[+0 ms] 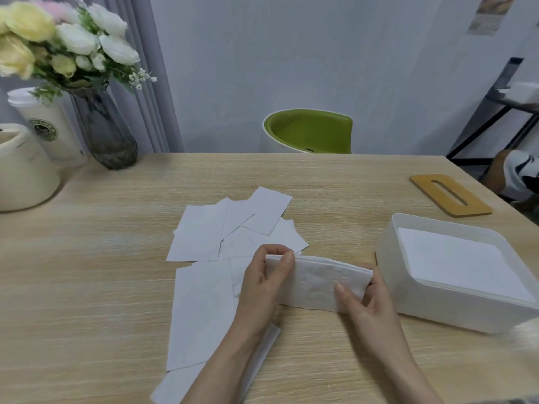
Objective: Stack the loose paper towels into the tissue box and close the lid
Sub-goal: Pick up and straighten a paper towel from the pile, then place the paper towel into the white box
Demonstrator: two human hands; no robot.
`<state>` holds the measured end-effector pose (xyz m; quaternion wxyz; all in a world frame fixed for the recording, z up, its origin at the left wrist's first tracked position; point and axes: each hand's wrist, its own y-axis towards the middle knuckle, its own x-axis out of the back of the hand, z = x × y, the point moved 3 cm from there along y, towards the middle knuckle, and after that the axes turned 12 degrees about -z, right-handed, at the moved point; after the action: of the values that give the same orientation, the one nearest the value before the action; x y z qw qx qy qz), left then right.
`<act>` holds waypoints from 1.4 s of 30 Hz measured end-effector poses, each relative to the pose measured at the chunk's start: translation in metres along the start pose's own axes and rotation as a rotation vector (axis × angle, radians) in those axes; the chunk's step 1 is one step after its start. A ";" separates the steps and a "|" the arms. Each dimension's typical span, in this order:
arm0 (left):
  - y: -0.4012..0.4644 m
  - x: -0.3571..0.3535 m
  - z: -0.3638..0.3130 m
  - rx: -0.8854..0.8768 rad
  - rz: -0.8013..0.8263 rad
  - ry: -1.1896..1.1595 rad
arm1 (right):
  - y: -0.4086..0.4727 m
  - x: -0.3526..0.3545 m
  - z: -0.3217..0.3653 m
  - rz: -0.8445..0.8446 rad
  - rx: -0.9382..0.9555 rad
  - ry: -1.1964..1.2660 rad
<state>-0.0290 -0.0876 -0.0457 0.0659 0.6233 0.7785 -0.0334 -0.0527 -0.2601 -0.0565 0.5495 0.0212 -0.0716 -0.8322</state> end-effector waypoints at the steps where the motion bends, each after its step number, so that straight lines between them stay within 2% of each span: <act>1: 0.000 0.000 0.000 -0.002 0.004 0.006 | 0.000 0.001 0.000 0.001 -0.001 0.004; 9: 0.004 0.004 0.001 -0.016 0.059 -0.007 | 0.001 -0.001 0.004 0.011 0.032 0.047; 19: 0.000 0.006 0.008 0.021 0.181 -0.008 | -0.002 -0.004 -0.003 0.010 -0.022 0.116; 26: 0.004 0.011 0.011 -0.016 0.124 0.103 | 0.001 0.002 -0.014 0.013 -0.013 -0.022; 31: 0.005 0.013 0.016 -0.056 0.133 0.290 | 0.001 0.003 -0.017 -0.012 -0.005 -0.146; 38: 0.002 0.013 0.010 -0.027 0.098 0.267 | -0.001 0.003 -0.016 -0.009 -0.026 -0.185; 42: 0.005 0.019 0.007 -0.051 -0.020 0.212 | -0.003 0.004 -0.007 -0.009 -0.024 -0.160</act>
<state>-0.0275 -0.0691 -0.0550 -0.0011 0.6138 0.7878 0.0521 -0.0563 -0.2635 -0.0637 0.5386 -0.0514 -0.1051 -0.8344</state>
